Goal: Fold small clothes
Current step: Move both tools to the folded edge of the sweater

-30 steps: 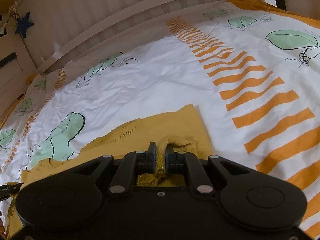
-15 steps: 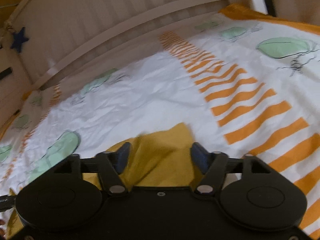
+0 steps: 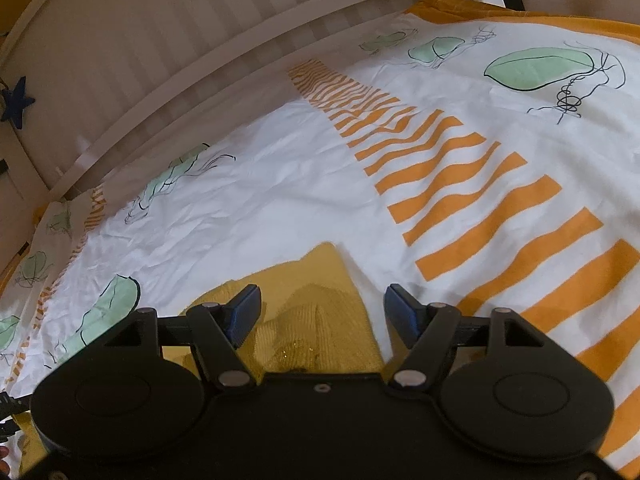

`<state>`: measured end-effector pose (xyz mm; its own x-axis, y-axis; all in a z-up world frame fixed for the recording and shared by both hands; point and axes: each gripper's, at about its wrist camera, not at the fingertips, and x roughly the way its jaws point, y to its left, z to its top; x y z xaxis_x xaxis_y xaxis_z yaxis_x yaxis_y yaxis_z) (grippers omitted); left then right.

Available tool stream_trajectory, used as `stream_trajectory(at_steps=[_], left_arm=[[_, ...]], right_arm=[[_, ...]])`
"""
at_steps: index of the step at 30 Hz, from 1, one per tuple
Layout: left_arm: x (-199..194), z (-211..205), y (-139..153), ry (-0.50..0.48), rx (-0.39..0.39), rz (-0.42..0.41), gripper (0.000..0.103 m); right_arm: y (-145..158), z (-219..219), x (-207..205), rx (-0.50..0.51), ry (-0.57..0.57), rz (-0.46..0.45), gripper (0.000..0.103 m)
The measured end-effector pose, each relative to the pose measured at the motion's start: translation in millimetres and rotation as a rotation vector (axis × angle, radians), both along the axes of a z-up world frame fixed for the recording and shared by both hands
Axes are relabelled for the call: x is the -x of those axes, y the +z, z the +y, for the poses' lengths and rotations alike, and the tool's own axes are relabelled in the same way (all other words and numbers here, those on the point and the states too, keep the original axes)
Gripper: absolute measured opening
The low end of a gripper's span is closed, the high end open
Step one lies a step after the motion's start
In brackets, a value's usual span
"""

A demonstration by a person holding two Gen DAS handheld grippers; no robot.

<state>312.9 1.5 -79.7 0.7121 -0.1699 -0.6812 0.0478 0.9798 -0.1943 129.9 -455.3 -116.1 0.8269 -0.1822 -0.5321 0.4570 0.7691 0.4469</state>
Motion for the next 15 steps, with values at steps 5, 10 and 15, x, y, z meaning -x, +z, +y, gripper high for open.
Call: stream_trajectory(at_steps=[5,10,15], left_arm=[[17,13,10,0.042,-0.066,0.007,0.071],[57,21,8,0.019,-0.090,0.034,0.077],[98,20,3,-0.062,-0.090,0.001,0.083]], right_arm=[[6,5,2,0.048,0.001,-0.003,0.087],[26,20,11,0.202,0.012,-0.006,0.103],[45,45,25,0.322,0.095,0.016,0.103]])
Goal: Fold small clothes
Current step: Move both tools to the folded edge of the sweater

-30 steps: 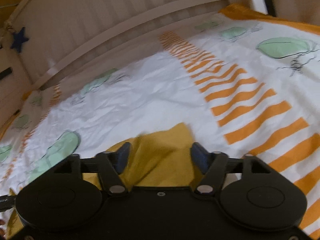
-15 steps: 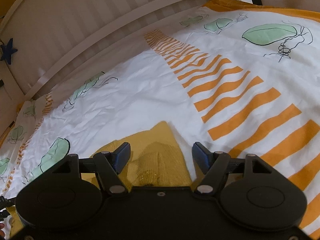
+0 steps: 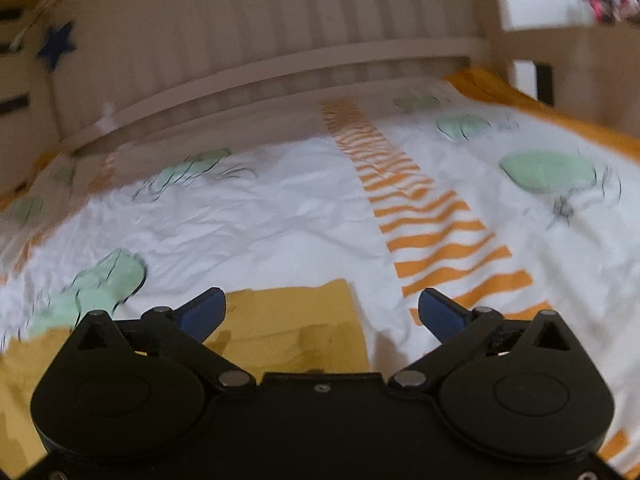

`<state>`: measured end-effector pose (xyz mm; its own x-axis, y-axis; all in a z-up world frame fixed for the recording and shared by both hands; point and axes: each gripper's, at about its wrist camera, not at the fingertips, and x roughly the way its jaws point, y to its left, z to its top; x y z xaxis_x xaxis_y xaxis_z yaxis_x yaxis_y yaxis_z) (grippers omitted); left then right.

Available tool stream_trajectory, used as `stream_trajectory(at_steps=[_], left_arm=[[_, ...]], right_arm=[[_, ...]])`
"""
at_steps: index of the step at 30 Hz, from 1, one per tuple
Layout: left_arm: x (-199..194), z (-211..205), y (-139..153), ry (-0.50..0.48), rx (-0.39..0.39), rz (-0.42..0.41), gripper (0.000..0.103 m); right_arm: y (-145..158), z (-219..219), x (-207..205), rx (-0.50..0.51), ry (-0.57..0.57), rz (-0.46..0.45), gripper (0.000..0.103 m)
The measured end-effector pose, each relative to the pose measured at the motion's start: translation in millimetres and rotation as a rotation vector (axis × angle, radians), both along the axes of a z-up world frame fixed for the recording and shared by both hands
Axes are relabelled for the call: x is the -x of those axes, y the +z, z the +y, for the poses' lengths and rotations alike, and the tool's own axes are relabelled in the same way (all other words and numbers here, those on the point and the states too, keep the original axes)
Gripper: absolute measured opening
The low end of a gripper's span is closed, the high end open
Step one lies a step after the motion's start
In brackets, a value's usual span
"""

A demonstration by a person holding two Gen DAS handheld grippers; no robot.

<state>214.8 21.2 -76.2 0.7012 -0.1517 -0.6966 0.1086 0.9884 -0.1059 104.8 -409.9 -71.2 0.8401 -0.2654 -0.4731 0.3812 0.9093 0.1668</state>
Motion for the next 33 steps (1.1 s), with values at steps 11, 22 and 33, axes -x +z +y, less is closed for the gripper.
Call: stream_trajectory(at_steps=[11,22,33], left_arm=[[22,6,-30,-0.044,-0.003,-0.102,0.098],[24,5,-34,-0.047,0.005,-0.103,0.103],[25,5,-35,-0.047,0.001,-0.106,0.103]], right_arm=[[-5,89,0,0.072,0.234,0.099,0.103],[-24,134,-58,0.128,0.296,0.298,0.103],[-22,120,-128,0.080,0.154,0.397,0.103]])
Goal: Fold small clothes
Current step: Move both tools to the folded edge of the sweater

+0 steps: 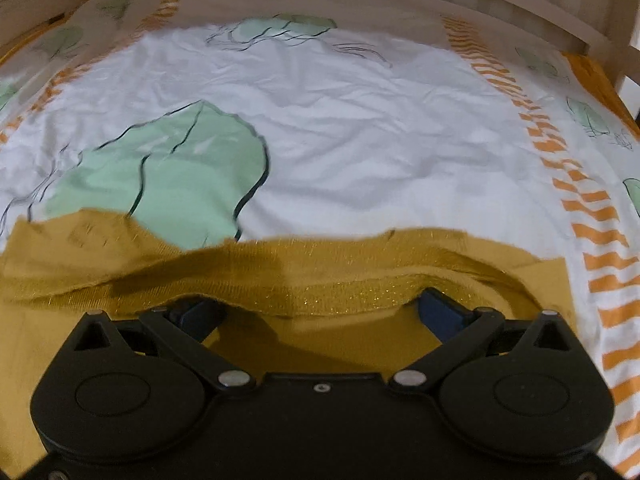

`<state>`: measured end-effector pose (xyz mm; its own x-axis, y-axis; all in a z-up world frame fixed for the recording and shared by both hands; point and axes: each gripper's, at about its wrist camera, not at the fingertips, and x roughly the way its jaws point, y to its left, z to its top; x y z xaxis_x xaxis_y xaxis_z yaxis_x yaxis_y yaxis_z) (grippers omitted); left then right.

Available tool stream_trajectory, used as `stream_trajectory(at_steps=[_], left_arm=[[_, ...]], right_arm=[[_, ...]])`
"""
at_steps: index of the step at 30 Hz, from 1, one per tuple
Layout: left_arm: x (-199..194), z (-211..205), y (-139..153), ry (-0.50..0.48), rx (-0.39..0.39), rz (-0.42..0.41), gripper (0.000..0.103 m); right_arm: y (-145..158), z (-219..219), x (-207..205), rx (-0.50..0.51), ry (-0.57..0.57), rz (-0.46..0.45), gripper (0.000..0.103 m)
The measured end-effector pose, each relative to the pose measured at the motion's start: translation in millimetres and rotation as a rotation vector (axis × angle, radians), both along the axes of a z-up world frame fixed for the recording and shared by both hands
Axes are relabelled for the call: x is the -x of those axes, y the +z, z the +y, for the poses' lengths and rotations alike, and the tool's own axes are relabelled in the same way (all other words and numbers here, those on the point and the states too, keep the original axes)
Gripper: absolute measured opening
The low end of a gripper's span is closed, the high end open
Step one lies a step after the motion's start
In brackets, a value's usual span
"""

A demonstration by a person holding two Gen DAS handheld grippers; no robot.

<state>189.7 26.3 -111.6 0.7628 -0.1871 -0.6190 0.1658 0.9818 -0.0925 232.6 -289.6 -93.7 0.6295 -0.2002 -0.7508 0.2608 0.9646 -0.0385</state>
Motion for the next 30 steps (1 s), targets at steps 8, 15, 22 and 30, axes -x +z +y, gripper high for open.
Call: stream_trajectory(at_steps=[8,15,22,30], left_arm=[[-1,0,0,0.000,-0.013,0.002,0.103],[-1,1,1,-0.002,-0.009,0.004,0.103],[-1,0,1,0.000,-0.010,0.008,0.103],[-2,3,2,-0.002,0.018,0.020,0.103]], right_arm=[[-5,-7,-9,-0.016,-0.043,-0.013,0.103],[8,-22,13,-0.072,-0.012,-0.089,0.103],[19,-82,100,-0.185,-0.060,-0.171,0.103],[-4,-143,191,-0.320,-0.166,-0.183,0.103]])
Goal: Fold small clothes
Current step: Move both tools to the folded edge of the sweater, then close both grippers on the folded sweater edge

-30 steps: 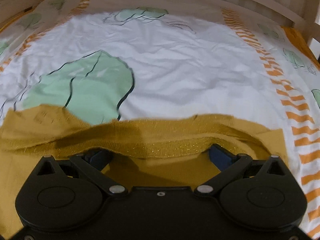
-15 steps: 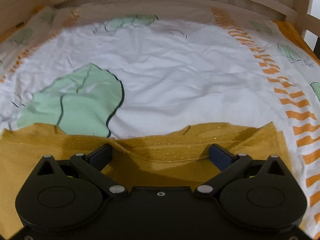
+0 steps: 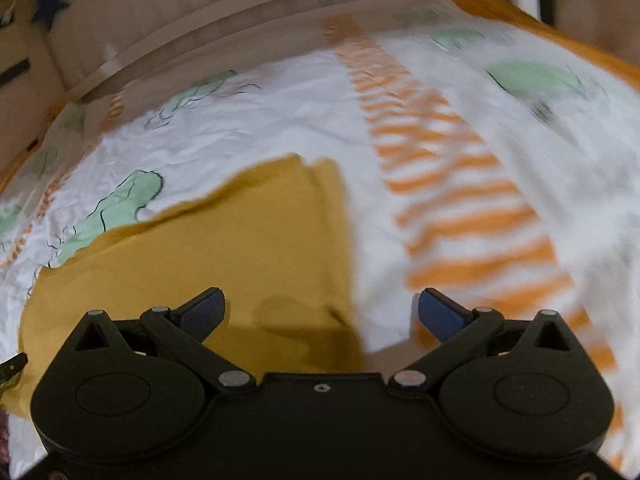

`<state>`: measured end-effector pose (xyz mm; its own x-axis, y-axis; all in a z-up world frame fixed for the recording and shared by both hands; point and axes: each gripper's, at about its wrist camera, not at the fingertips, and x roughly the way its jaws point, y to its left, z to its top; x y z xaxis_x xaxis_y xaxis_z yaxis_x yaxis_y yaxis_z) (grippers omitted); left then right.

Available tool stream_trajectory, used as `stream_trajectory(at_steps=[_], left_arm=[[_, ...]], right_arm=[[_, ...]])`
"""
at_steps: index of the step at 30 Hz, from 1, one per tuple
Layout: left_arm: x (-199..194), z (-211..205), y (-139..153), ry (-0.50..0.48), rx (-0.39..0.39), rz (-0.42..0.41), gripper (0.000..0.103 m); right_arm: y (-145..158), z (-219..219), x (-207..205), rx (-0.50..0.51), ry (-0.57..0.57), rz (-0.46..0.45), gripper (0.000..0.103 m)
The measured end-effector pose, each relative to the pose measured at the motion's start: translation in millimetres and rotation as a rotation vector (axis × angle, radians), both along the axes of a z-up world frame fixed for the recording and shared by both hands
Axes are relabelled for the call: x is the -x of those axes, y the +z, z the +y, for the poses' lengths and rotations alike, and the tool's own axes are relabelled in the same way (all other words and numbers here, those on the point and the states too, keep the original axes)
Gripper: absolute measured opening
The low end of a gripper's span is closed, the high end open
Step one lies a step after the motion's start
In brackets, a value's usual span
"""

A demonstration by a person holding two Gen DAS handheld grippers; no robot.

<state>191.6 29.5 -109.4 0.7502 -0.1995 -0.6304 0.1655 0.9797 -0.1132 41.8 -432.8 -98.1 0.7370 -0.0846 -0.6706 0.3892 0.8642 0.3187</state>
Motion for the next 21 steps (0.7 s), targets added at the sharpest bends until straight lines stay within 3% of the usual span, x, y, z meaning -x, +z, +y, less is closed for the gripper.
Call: stream_trajectory(at_steps=[7,12,18,21], left_arm=[[8,10,11,-0.046,0.121,0.028,0.102],[5,7,13,-0.129,0.315,0.088,0.102],[-15,-26,9,-0.210,0.315,0.141,0.102],[-17,-35,7,-0.210,0.310,0.142,0.102]], right_arm=[[-16,-2,15,-0.116,0.118,-0.126,0.103],[-26,2,2,-0.139,0.177,-0.185,0.103],[-35,-16,-14,-0.335,0.168,-0.274,0.103],[-37,-18,-19,-0.370,0.168,-0.274,0.103]])
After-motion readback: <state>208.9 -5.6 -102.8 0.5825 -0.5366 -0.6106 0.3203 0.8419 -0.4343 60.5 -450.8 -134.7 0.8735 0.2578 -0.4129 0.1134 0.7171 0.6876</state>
